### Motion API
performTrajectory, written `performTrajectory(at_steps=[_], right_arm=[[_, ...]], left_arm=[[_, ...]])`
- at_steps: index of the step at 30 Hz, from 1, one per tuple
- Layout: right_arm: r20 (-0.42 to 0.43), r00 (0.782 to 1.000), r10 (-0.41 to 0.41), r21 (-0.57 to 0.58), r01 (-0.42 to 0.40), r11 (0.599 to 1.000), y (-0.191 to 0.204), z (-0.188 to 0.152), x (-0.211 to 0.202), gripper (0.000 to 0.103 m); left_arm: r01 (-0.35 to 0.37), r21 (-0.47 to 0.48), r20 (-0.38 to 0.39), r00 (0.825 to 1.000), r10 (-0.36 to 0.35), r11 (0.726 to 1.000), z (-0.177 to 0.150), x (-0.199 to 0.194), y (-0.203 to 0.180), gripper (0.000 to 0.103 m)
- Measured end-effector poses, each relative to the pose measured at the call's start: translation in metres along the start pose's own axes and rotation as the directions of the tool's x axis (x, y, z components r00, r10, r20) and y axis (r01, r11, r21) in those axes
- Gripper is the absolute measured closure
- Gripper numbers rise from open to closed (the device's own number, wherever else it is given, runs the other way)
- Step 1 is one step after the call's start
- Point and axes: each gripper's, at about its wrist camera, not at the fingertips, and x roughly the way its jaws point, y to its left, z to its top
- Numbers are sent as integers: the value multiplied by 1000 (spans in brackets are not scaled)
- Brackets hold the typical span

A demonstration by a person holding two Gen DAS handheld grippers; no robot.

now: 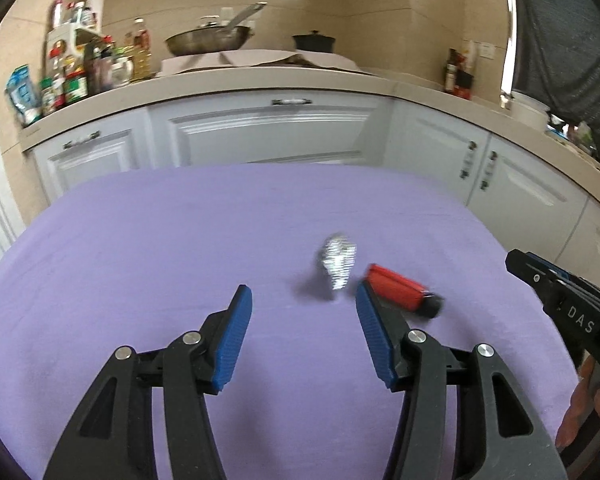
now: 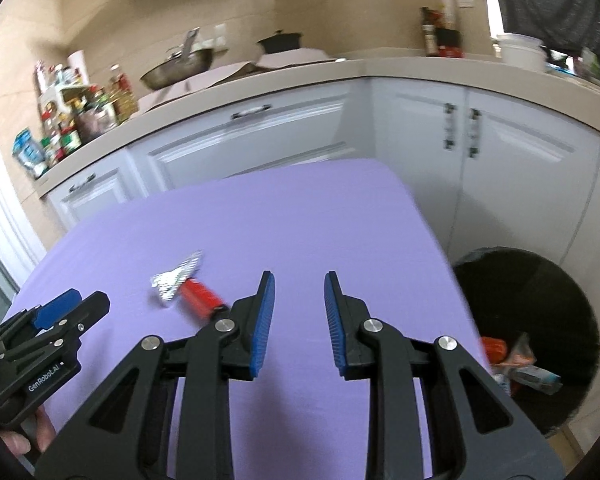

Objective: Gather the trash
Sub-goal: 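Move both tools back over the table, then grasp the red bottle with the right gripper while the left grasps the foil wrapper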

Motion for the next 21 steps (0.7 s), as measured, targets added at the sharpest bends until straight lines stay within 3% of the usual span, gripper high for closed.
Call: performTrajectory(at_steps=[10,13,21], right_arm=[[-77,995,59,-67,-64,996,49,-4,28,76],[-91,994,59,-83,-66,994,58,-6,34,61],[-143,988,51,-108,-67,992,71,-5,50,61]], left_arm=[[-32,-47,-27,999,31,998,-6,6,39,49],[-27,-57,-36,999,25,998,-5,8,43,49],[-26,-69,-53,998,22,997,-4,11,53,48]])
